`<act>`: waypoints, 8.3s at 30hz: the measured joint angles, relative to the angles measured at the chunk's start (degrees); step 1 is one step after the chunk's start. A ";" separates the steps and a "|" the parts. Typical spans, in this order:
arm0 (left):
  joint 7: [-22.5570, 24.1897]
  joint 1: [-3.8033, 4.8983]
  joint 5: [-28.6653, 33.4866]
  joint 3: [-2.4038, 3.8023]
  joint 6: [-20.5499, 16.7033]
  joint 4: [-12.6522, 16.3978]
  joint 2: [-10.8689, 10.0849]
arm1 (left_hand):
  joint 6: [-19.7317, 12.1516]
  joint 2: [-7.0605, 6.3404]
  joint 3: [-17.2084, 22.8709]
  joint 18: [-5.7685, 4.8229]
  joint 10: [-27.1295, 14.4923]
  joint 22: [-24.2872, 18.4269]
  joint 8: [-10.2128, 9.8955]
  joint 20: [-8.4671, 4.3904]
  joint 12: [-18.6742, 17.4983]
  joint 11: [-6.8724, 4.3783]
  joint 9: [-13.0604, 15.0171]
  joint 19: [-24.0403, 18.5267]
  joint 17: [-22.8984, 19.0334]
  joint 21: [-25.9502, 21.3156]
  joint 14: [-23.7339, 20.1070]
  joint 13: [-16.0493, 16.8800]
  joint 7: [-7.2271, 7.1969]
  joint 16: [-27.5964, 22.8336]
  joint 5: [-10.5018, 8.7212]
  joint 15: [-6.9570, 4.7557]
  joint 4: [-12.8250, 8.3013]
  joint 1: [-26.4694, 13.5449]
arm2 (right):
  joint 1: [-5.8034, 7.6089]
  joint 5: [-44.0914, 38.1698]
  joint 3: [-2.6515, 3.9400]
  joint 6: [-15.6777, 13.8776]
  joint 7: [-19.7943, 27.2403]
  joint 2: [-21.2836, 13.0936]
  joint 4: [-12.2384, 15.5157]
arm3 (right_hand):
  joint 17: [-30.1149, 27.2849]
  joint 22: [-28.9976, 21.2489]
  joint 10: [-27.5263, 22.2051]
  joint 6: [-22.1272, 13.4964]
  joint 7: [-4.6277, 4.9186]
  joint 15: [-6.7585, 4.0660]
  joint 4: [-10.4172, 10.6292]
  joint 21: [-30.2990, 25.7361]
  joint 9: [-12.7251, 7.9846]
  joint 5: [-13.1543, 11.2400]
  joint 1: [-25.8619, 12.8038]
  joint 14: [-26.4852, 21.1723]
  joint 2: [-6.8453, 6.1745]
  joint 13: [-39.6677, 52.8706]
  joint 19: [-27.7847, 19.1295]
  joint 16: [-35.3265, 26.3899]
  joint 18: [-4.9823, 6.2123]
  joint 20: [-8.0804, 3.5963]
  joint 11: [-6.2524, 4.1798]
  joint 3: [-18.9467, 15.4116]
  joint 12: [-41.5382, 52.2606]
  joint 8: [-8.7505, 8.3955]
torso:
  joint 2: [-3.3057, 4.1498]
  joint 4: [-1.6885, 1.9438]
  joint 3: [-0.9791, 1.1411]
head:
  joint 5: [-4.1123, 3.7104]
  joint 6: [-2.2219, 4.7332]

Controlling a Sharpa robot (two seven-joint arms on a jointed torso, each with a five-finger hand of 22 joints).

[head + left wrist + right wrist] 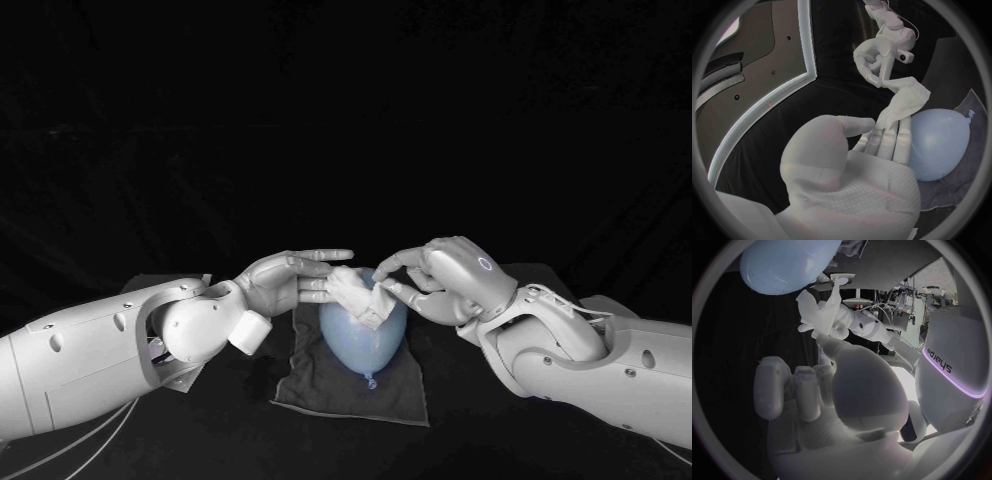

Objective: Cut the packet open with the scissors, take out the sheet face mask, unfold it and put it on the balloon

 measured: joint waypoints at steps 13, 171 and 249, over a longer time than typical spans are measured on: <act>0.45 -0.01 0.05 0.00 1.23 -0.17 0.10 | 0.46 2.10 2.36 0.00 -1.55 -0.08 1.07 -0.06 0.00 -0.01 0.01 -2.21 -0.56 0.00 -0.45 -0.07 -0.16 0.00 0.00 0.09 -2.36 1.23 | 0.00 -0.04 0.04 -0.32 -0.10 -0.11 0.16 | -0.01 0.02 -0.01 -0.03 0.00 0.00 -0.16 -0.04 0.00 -0.01 0.00 0.00 0.00 -0.02 0.09 0.20 0.00 -0.11 0.00 0.17 0.10 0.25 | 0.00 0.01 -0.01 | 0.15 -0.13; 2.67 -1.62 12.33 -0.14 -0.48 -6.09 9.01 | 21.65 16.25 -64.61 0.58 17.93 0.15 12.01 -4.89 4.16 -5.34 1.00 20.06 1.38 4.42 15.19 0.38 2.77 8.81 0.00 -6.02 20.16 -26.23 | 13.28 8.77 0.33 1.15 0.75 6.73 -6.32 | -0.05 -0.01 0.00 -0.76 0.14 0.00 -0.17 0.36 0.51 -0.01 -0.54 0.00 -0.09 -0.01 -0.14 0.20 0.00 -0.09 -0.20 0.78 0.08 1.15 | 0.10 0.04 -0.04 | 0.71 2.64; 2.88 -1.63 7.99 -0.20 -0.82 -4.49 5.36 | 22.97 7.87 -21.41 0.46 13.23 0.17 3.62 -0.78 0.41 -3.72 -0.68 11.42 1.92 0.18 10.43 0.13 2.89 0.45 -0.06 -3.40 8.15 -1.48 | 6.78 6.38 -0.62 4.31 -3.65 -2.60 -0.97 | -0.05 -0.03 -0.11 -0.95 0.12 0.00 -0.17 -0.23 1.31 0.11 -0.86 0.00 0.07 0.00 -0.03 0.15 -0.01 -0.20 -0.10 1.10 -0.14 1.23 | 0.07 0.05 -0.04 | 0.68 1.10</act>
